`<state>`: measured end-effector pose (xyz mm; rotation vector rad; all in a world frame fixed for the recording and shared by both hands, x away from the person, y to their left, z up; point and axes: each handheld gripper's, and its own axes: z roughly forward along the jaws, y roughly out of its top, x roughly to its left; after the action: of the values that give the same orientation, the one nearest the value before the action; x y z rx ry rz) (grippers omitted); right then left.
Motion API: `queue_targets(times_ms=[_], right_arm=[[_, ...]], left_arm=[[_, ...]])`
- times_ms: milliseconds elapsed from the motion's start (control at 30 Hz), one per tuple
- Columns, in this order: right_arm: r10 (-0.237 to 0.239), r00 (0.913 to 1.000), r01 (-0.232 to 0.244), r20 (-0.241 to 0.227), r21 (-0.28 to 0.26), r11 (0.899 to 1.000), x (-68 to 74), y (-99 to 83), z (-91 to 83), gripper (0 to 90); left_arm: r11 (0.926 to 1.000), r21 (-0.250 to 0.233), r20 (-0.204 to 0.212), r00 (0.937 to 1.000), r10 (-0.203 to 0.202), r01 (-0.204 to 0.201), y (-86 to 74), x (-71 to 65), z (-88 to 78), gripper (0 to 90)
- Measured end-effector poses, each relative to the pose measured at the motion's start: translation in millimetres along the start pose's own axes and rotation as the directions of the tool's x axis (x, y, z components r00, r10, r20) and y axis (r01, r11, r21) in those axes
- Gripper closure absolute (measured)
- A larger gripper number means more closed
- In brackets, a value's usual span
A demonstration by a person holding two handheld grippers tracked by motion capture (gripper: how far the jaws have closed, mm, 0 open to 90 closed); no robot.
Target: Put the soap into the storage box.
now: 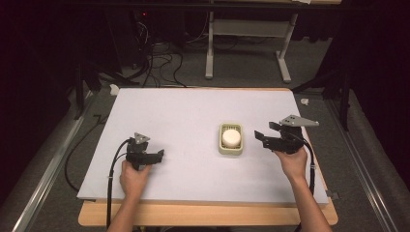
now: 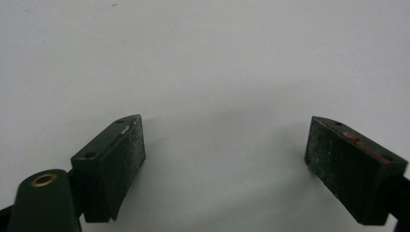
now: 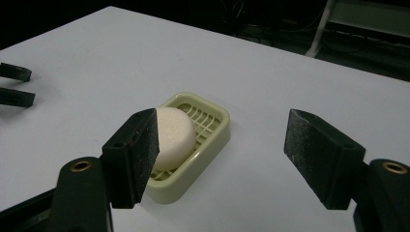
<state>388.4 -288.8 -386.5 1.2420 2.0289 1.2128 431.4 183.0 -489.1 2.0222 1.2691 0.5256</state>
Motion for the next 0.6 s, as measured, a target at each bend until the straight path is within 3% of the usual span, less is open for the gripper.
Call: queue_targets(times_ms=[600], right_arm=[[0.034,0.9993,-0.034,-0.013,-0.035,0.999,-5.8,-11.2,-21.0,29.1]], left_arm=[[1.0000,0.000,0.000,1.0000,0.000,0.000,0.0,-0.1,0.0,14.6]])
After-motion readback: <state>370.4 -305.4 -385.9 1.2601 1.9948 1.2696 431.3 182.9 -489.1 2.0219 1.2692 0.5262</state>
